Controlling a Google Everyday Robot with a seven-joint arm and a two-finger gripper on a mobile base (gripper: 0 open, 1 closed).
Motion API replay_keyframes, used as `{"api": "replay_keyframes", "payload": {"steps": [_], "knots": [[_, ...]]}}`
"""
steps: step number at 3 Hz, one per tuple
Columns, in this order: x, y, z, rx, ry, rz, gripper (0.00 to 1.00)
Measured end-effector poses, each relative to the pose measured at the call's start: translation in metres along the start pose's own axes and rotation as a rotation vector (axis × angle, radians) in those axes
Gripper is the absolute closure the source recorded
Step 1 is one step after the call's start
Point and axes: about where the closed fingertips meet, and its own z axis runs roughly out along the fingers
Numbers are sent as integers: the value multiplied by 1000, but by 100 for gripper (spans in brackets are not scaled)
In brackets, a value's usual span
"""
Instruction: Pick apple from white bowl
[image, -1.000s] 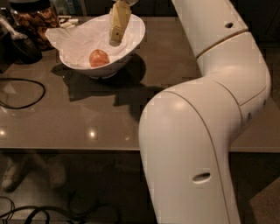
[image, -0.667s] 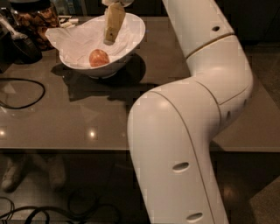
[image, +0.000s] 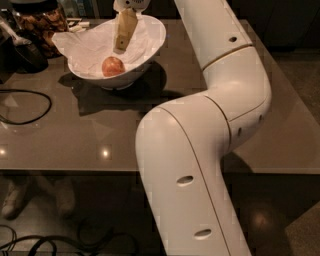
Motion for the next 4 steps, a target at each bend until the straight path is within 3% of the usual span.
{"api": "replay_keyframes", "payload": {"steps": [1, 2, 3, 4], "knots": [[0, -2, 10, -11, -6, 11, 10], [2, -2, 25, -33, -7, 26, 15], [5, -1, 36, -53, -6, 39, 27], [8, 1, 46, -71, -1, 51, 26]]}}
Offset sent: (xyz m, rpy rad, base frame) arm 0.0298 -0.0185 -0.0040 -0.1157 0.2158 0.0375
